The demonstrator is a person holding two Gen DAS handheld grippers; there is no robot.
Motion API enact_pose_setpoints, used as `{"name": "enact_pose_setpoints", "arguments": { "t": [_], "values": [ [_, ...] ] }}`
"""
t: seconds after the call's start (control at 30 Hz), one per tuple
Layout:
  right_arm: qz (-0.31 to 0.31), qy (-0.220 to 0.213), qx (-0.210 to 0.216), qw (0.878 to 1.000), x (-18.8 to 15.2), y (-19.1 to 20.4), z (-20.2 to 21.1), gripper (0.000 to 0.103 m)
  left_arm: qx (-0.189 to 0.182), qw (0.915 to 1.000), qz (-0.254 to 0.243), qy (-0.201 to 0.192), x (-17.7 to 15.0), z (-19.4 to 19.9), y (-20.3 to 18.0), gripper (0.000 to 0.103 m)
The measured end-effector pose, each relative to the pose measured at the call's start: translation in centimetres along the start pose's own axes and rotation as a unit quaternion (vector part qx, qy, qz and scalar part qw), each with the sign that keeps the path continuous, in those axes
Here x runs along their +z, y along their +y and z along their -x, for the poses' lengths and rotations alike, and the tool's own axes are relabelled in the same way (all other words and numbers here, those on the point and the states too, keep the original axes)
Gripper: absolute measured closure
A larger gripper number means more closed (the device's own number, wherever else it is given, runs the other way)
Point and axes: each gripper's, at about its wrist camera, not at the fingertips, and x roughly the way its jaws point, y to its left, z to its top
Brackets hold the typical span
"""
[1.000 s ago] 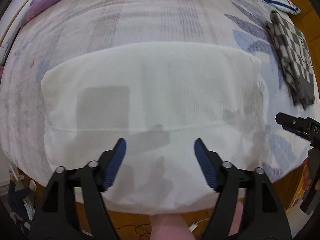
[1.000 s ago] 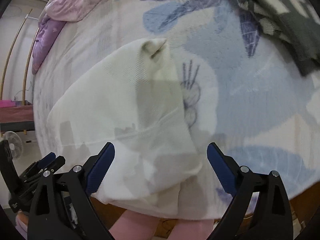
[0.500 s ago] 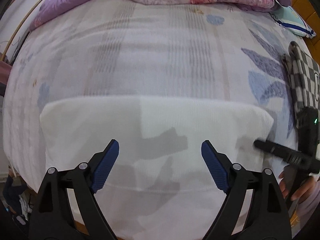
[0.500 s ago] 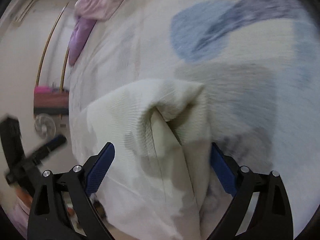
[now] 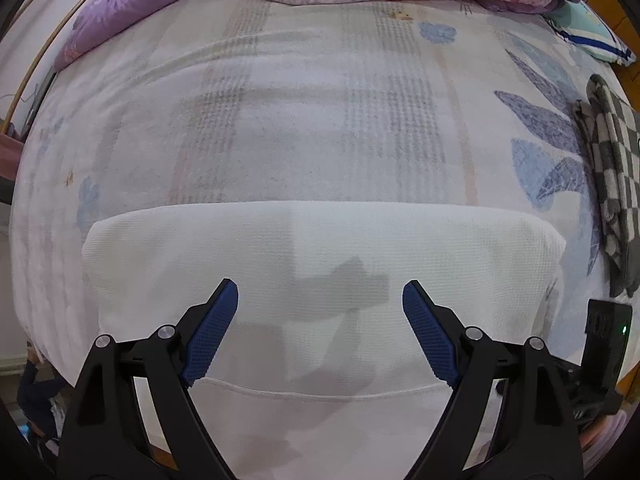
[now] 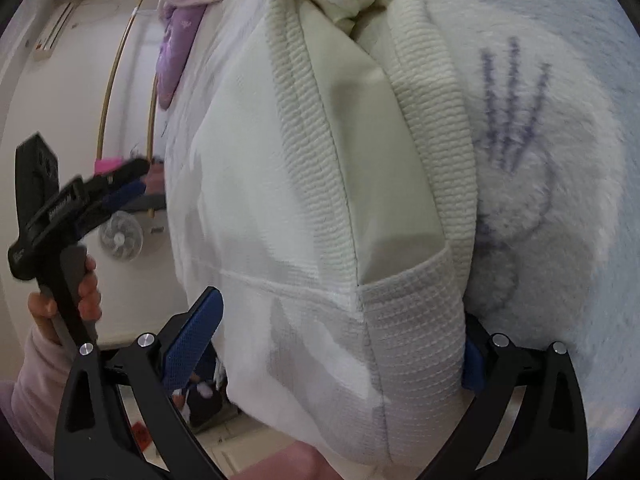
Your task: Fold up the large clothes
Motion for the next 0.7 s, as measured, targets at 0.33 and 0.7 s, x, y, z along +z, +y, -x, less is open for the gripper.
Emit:
{"name": "enact_pose_setpoints", "arguments": {
  "t": [0.33,0.7],
  "values": [
    [-0.101,-0.017,-0.027,0.994,1.6,0.8,0.0,0.036,-0.004,0.9999,0.004,0.009,-1.4,-0.3,1.0,0.018],
    [-0.045,-0.023,-0.146,0.988,1.9,6.0,-4.4,0.041,-0.014,0.9995,0.013,0.024,-1.4,-0.4,2.1,0.018]
  ]
}}
